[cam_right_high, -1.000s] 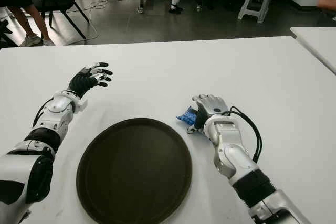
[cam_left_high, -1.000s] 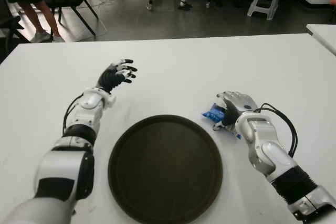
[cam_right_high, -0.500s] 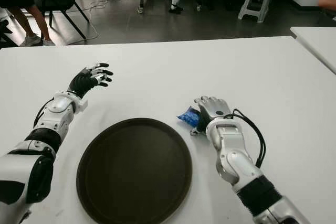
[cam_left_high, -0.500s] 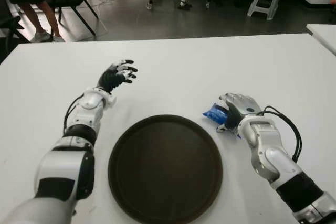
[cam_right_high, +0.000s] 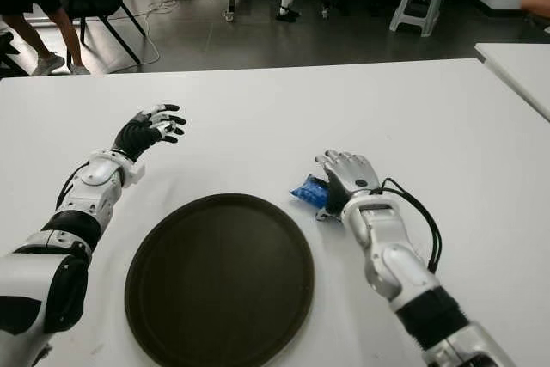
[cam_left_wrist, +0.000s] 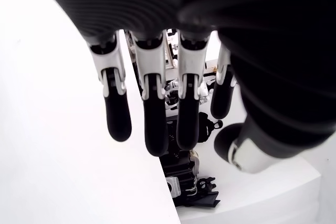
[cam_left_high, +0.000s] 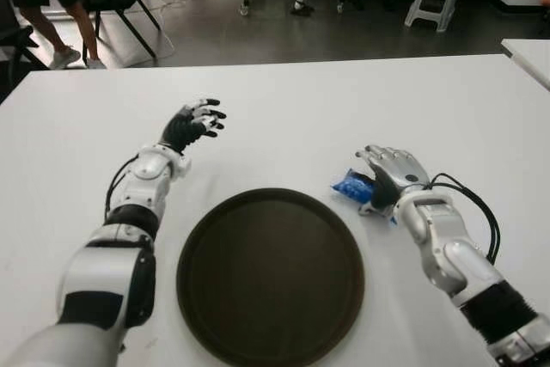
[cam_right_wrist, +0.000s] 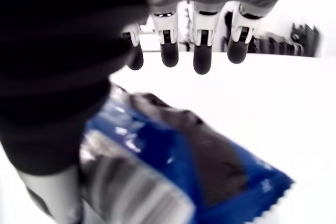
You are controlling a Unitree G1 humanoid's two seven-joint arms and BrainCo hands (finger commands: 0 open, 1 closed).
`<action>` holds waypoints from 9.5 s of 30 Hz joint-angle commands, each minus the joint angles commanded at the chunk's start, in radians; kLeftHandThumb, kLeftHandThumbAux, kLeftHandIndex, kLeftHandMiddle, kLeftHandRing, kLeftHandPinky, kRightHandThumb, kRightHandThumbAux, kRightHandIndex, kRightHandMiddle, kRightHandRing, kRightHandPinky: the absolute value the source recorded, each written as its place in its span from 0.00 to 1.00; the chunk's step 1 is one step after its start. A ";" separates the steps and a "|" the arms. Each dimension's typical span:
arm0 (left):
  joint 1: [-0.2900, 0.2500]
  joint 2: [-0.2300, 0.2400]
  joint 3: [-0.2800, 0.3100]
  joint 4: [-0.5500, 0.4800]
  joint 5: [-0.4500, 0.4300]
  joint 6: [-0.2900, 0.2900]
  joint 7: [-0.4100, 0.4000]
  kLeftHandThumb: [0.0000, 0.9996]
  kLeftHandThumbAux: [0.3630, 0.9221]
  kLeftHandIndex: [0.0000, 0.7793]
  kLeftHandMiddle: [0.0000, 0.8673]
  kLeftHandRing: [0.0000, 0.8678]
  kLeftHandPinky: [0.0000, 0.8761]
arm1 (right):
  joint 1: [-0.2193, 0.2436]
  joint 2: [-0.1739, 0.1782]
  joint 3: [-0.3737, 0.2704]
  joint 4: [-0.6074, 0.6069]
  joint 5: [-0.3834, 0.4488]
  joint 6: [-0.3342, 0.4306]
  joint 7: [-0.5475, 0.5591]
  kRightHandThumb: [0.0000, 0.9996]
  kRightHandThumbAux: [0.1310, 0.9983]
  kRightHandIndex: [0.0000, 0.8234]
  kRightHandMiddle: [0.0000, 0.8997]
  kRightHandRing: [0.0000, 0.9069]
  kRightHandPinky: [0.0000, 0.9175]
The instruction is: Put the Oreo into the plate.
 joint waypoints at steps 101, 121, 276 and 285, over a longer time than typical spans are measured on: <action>0.001 0.001 0.005 -0.008 -0.004 0.005 0.008 0.12 0.61 0.29 0.40 0.40 0.41 | -0.181 -0.012 0.067 0.276 0.024 -0.018 0.102 0.00 0.86 0.40 0.36 0.42 0.40; 0.006 -0.002 0.009 -0.010 -0.009 -0.005 0.003 0.12 0.63 0.29 0.40 0.41 0.43 | -0.202 -0.032 0.081 0.273 0.031 0.029 0.273 0.00 0.87 0.48 0.55 0.57 0.56; -0.023 -0.040 0.017 0.040 -0.006 0.005 0.025 0.10 0.47 0.30 0.40 0.41 0.38 | -0.203 0.292 0.298 -0.263 0.086 -0.251 0.303 0.69 0.69 0.52 0.79 0.82 0.83; -0.026 -0.040 0.014 0.040 0.000 0.016 0.031 0.10 0.50 0.29 0.39 0.40 0.37 | -0.209 0.281 0.283 -0.273 0.079 -0.285 0.334 0.69 0.69 0.52 0.78 0.81 0.83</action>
